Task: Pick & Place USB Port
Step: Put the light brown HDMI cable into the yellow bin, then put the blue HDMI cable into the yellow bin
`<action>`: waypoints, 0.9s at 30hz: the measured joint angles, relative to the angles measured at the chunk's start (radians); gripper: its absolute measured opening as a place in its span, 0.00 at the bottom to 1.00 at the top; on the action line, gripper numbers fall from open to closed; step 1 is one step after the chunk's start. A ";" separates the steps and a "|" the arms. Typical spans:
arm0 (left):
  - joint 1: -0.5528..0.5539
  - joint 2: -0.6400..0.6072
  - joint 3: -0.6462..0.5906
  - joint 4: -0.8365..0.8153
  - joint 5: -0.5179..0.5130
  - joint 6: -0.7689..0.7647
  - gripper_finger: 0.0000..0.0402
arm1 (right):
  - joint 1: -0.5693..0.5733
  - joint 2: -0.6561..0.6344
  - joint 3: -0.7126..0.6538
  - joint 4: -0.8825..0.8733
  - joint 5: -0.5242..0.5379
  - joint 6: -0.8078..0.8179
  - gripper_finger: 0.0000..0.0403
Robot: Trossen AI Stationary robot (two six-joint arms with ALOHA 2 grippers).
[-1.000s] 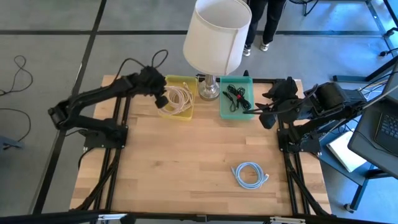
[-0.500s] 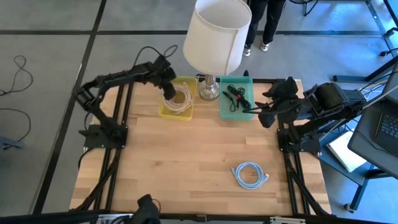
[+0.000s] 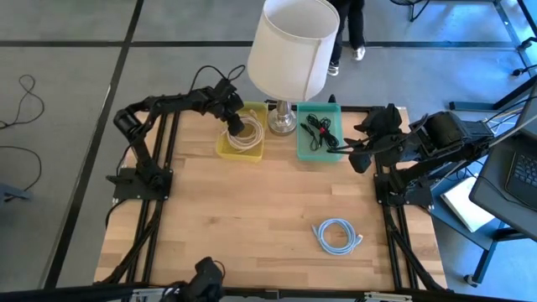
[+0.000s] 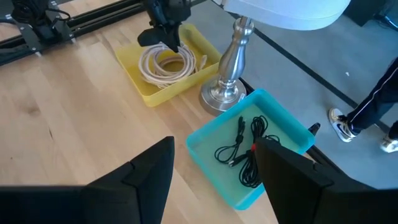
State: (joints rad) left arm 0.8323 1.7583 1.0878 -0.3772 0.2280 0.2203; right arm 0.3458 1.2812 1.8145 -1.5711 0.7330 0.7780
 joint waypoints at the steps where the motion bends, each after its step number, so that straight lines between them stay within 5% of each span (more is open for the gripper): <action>1: 0.002 0.005 0.000 0.000 0.001 -0.002 0.07 | 0.000 0.000 0.000 0.000 0.000 0.000 0.57; 5: 0.002 0.021 0.001 0.000 -0.005 -0.023 0.08 | 0.000 0.000 0.000 0.000 0.000 0.000 0.57; 16: 0.001 0.010 0.000 0.000 -0.012 -0.086 0.37 | 0.000 0.000 0.000 0.000 -0.004 0.001 0.57; 27: -0.007 -0.140 0.065 -0.104 -0.043 -0.033 0.54 | 0.000 0.000 0.000 0.000 -0.012 0.000 0.57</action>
State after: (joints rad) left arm 0.8249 1.6179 1.1531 -0.4815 0.1852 0.1874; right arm 0.3454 1.2812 1.8148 -1.5710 0.7211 0.7776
